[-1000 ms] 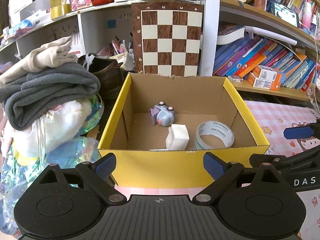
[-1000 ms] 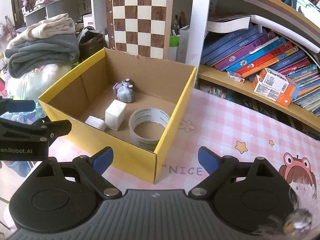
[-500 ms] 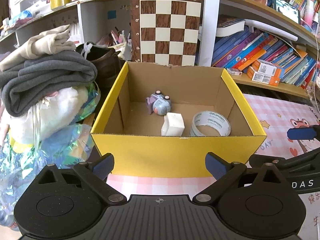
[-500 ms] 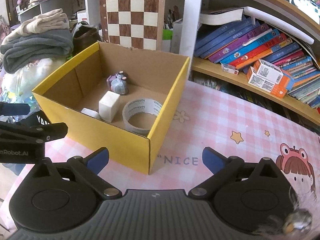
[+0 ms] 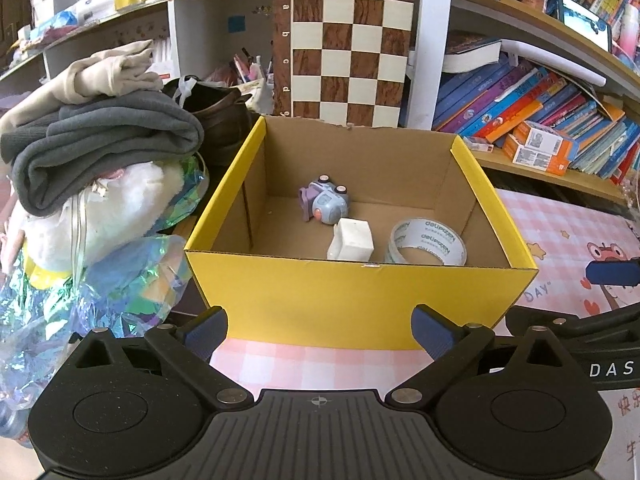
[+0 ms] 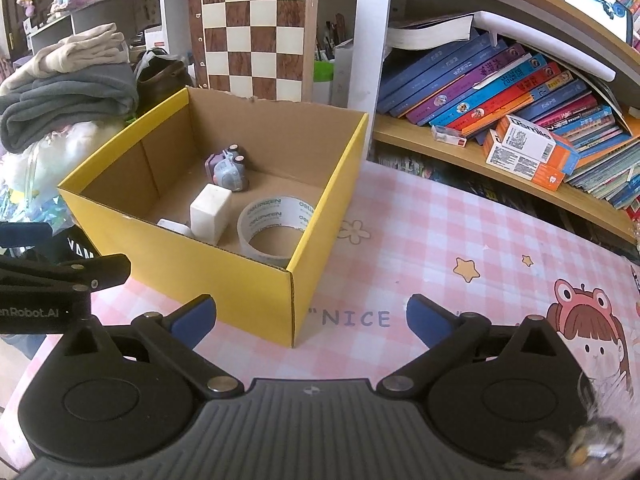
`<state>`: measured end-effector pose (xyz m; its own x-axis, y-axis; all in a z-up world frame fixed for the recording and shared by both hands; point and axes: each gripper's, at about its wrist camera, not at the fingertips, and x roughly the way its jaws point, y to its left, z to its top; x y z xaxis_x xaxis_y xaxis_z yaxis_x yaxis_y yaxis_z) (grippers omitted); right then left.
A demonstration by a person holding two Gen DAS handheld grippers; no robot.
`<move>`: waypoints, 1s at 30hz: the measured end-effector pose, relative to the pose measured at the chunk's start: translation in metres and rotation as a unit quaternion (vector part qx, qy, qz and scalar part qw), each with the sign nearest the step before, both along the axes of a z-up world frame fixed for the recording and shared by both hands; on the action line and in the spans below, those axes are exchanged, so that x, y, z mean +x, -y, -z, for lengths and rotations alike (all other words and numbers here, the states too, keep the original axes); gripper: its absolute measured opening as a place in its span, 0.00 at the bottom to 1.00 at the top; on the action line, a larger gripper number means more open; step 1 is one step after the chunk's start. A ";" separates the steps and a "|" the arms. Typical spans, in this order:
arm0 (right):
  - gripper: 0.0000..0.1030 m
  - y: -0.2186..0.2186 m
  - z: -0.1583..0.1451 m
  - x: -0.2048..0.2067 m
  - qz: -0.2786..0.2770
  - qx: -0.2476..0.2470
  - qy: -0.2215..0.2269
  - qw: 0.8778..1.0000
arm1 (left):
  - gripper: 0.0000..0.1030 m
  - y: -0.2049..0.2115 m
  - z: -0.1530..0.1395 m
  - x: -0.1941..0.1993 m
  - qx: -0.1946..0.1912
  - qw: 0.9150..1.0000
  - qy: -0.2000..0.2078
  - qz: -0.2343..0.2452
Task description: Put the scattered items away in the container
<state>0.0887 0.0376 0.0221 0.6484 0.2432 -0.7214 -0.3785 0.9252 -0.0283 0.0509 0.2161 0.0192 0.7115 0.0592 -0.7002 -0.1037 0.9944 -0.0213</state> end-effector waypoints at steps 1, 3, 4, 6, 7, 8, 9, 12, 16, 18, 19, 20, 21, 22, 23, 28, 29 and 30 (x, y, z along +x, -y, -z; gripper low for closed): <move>1.00 0.001 0.000 0.000 0.001 0.001 -0.001 1.000 | 0.97 0.001 0.000 0.000 0.004 1.000 0.001 0.001; 1.00 0.002 0.000 -0.001 0.003 0.003 -0.003 1.000 | 0.97 0.004 -0.001 0.000 0.010 1.000 0.001 0.006; 1.00 0.003 0.000 -0.002 0.004 0.004 -0.003 1.000 | 0.97 0.005 -0.001 0.001 0.012 1.000 0.002 0.007; 1.00 0.005 0.001 -0.003 0.008 0.005 -0.004 1.000 | 0.97 0.007 -0.001 0.001 0.013 1.000 0.002 0.011; 1.00 0.007 0.001 -0.003 0.010 0.005 -0.004 1.000 | 0.97 0.008 -0.001 0.002 0.013 1.000 0.001 0.012; 1.00 0.008 0.001 -0.004 0.011 0.006 -0.005 1.000 | 0.97 0.009 -0.001 0.002 0.014 1.000 0.001 0.013; 1.00 0.008 0.001 -0.005 0.013 0.005 -0.004 1.000 | 0.97 0.010 -0.001 0.002 0.013 1.000 0.000 0.014; 1.00 0.011 0.002 -0.007 0.021 0.003 -0.002 1.000 | 0.97 0.012 0.001 0.002 0.008 1.000 -0.003 0.012; 1.00 0.014 0.004 -0.011 0.030 -0.004 0.002 1.000 | 0.97 0.016 0.003 0.001 0.006 1.000 -0.007 0.010; 1.00 0.015 0.004 -0.012 0.033 -0.005 0.003 0.999 | 0.97 0.018 0.003 0.000 0.009 1.000 -0.006 0.012; 1.00 0.016 0.004 -0.013 0.035 -0.006 0.004 0.999 | 0.97 0.018 0.003 0.000 0.010 1.000 -0.005 0.013; 1.00 0.017 0.004 -0.013 0.038 -0.006 0.005 0.999 | 0.97 0.019 0.003 0.000 0.009 1.000 -0.005 0.014; 1.00 0.018 0.004 -0.013 0.041 -0.007 0.005 0.999 | 0.97 0.019 0.002 0.000 0.008 1.000 -0.005 0.014; 1.00 0.019 0.004 -0.013 0.044 -0.007 0.005 0.999 | 0.97 0.019 0.002 0.000 0.008 1.000 -0.005 0.014; 1.00 0.020 0.004 -0.013 0.046 -0.007 0.005 0.999 | 0.97 0.020 0.002 0.000 0.008 1.000 -0.005 0.014; 1.00 0.023 0.004 -0.015 0.056 -0.007 0.006 0.998 | 0.97 0.022 0.000 0.000 0.009 1.000 -0.004 0.018; 1.00 0.024 0.004 -0.015 0.057 -0.007 0.005 0.998 | 0.97 0.023 0.000 0.000 0.009 1.000 -0.004 0.019; 1.00 0.024 0.004 -0.016 0.058 -0.006 0.005 0.998 | 0.97 0.024 0.000 0.000 0.009 1.000 -0.003 0.021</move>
